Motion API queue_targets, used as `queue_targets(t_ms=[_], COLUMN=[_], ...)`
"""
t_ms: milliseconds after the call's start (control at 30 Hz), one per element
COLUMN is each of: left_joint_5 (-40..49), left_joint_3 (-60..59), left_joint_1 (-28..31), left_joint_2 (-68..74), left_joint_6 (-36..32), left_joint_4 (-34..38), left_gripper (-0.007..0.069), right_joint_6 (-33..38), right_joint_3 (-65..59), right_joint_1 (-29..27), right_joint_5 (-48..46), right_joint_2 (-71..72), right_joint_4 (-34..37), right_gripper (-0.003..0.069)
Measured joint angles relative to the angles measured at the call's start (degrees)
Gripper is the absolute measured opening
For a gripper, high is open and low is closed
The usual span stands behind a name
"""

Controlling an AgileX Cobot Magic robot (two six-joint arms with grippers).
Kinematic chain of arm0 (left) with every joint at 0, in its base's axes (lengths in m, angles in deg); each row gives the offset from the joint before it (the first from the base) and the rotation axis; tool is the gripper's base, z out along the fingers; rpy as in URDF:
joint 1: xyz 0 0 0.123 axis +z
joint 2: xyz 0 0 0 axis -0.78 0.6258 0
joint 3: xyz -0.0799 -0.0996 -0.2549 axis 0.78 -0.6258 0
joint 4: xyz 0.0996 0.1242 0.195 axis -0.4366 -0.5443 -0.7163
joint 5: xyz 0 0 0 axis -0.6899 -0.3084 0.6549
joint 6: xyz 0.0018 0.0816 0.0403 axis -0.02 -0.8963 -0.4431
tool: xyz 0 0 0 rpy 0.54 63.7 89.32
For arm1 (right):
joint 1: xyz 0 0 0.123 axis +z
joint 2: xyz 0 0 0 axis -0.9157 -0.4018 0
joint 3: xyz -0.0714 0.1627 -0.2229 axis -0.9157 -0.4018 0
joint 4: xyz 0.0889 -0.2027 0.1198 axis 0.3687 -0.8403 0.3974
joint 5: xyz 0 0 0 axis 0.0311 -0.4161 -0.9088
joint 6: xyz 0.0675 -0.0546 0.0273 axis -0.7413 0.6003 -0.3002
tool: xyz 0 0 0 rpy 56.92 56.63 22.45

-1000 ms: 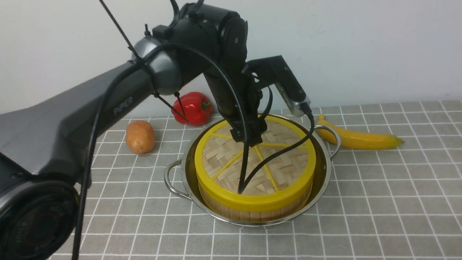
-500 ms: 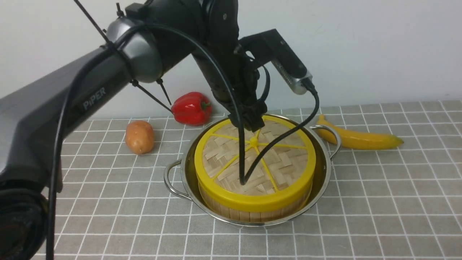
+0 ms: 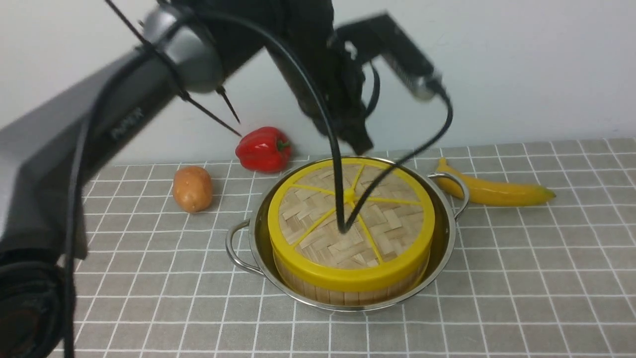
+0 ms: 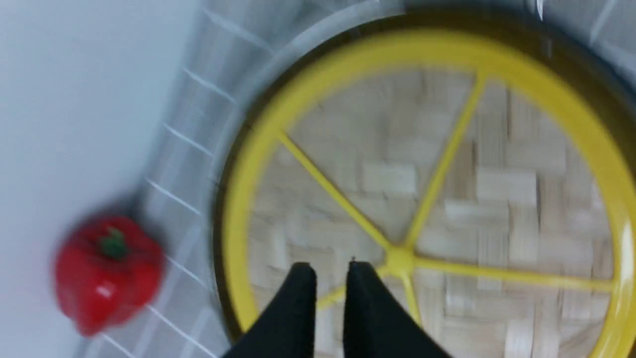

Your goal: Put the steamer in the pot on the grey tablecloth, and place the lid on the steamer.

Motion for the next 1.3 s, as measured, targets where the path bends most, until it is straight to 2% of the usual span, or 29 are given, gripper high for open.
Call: queue_targets(t_ms=[100,267,1300], left_joint_5=[-0.1,-0.1,0.5], left_joint_3=[3.3,0.9,-2.2], left_joint_1=[0.0,-0.1,-0.1], left_joint_2=[-0.8,-0.9,-0.4], left_joint_6=[0.1,0.9,1.9], left_joint_4=[3.2,7.5,6.3], left_gripper=[0.0025,0.0017,0.0033], right_joint_6=[0.0,0.0,0.0], right_joint_3=[0.0,0.0,0.0], right_joint_1=[0.0,0.0,0.0], right_joint_5=[0.0,0.0,0.0], right_joint_2=[0.0,0.0,0.0], right_joint_4=[0.0,0.0,0.0], right_gripper=[0.0243,0.0243,0.0243])
